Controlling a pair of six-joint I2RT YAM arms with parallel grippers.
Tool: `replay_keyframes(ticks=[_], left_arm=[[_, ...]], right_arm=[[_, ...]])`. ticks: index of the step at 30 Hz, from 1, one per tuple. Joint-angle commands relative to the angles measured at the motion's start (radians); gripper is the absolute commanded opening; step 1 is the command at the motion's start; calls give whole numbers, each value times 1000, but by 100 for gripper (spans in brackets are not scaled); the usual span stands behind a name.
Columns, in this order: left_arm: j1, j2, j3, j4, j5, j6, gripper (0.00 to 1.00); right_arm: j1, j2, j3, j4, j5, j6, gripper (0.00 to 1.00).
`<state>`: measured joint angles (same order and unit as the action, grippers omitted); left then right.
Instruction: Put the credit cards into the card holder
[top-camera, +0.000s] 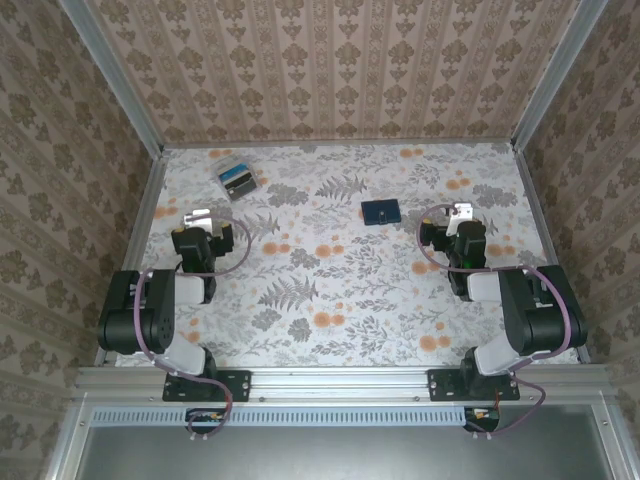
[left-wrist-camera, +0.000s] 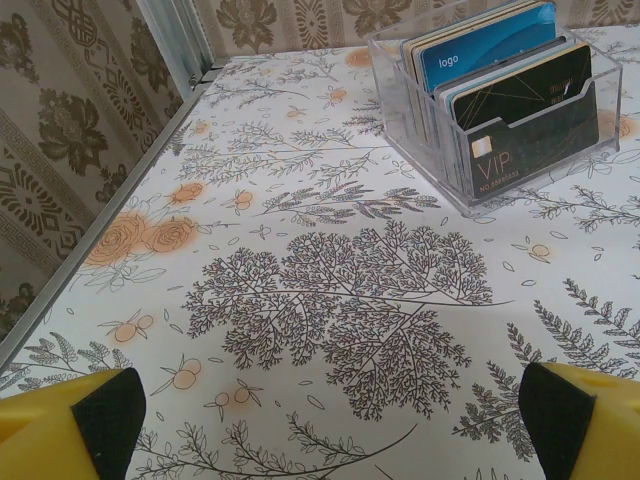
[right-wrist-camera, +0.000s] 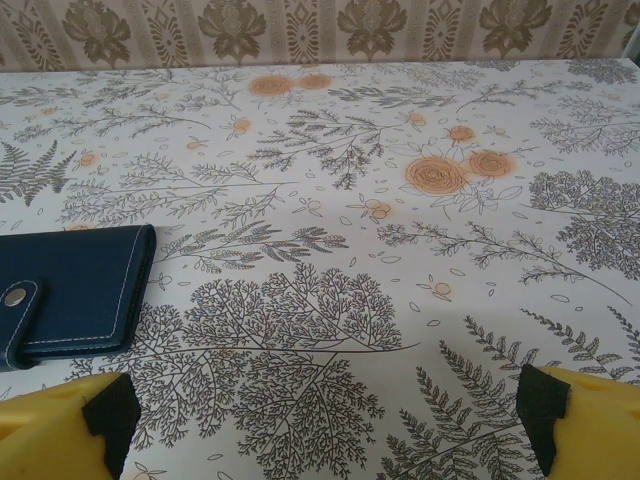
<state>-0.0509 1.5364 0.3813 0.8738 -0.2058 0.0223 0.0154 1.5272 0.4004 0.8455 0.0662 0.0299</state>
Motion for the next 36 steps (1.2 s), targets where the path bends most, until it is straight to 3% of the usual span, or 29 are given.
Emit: replay_keyframes(ticks=[1,25,27,31,33,34,36], left_arm=[[-3,2,4,23,-4,0,100],[-3,0,2,25,-6,0,100],[-10,-20,9,-1,-64,-15,100],[-47,-44,1,12,-78,41,100],[-91,-127,68,-171,-250,24,100],[-80,-169,120,-287,-234,16,100],[-64,-211,168,-352,-140,15,100]], right_arm=[[-4,1,7,10,-20,3,100],[-5,2,8,7,-22,4,100],[-6,2,9,7,-23,4,100],[-15,-28,31,-51,-19,18,100],[-31,-81,96,-221,-42,37,100],[-42,-110,138,-321,-61,50,100],[-46,-169,165,-394,-89,49,100]])
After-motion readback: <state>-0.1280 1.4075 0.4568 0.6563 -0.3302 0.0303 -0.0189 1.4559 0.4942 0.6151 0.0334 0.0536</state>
